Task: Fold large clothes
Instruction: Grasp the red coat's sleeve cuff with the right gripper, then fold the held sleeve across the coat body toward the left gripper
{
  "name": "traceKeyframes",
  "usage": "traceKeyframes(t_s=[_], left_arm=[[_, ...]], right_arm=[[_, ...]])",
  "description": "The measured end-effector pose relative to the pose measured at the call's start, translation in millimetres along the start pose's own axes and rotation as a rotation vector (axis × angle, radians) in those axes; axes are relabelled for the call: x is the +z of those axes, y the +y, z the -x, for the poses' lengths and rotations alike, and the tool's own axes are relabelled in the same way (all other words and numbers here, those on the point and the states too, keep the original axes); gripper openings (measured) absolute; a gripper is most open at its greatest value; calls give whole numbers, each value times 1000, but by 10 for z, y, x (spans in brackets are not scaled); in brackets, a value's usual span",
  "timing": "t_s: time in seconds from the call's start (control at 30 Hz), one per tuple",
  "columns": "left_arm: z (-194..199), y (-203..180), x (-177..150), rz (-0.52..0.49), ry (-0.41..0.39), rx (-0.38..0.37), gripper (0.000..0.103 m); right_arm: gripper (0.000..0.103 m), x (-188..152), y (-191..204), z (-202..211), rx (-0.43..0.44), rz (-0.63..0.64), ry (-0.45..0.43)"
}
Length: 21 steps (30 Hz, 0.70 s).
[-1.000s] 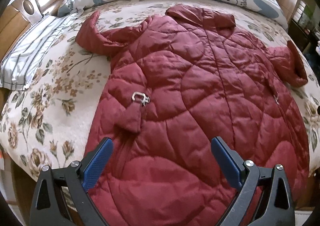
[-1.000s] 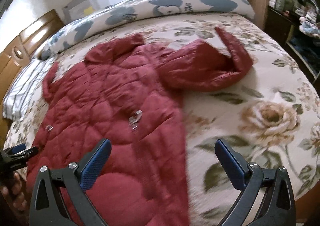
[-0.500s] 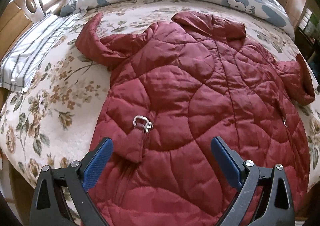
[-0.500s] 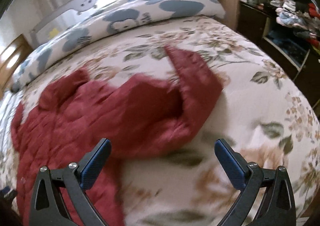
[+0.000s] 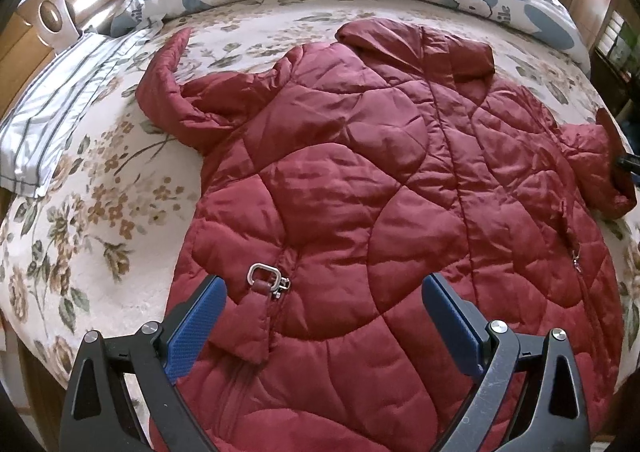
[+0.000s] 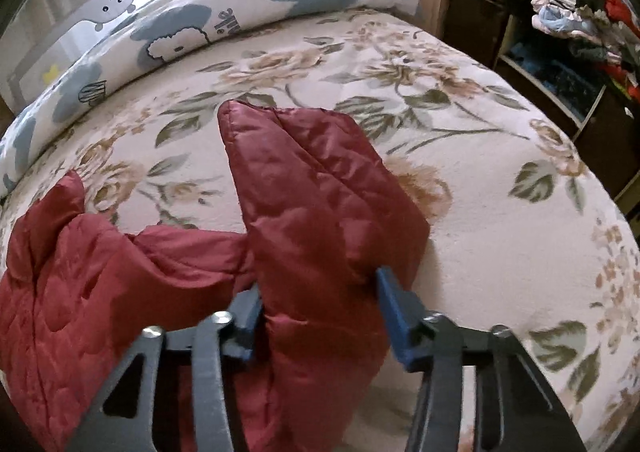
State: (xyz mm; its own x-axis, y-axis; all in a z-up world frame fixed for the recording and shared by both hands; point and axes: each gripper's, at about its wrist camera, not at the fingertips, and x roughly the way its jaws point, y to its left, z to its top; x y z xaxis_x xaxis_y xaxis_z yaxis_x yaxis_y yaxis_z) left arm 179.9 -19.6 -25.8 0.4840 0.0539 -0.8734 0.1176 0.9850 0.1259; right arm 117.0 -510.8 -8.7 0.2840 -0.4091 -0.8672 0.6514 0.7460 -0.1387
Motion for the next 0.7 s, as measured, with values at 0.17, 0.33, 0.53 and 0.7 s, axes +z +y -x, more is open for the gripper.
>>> traceKeyframes(t_s=[0.17,0.33,0.53,0.7], left_arm=[[-69,-4,29,-7,-2,5,99],[-118,18,36,6,1,-16,99],[-138,124,49,34,9,-71,99],[-129,263,40,65,15,-125,99]], right_arm=[[14,-13,29,238,75,-12,-59],[12,-69,289,668,188,30,-129],[12,-252,931,1182,330,162,-176],[12,-517,1546,1284,435,270,-145]])
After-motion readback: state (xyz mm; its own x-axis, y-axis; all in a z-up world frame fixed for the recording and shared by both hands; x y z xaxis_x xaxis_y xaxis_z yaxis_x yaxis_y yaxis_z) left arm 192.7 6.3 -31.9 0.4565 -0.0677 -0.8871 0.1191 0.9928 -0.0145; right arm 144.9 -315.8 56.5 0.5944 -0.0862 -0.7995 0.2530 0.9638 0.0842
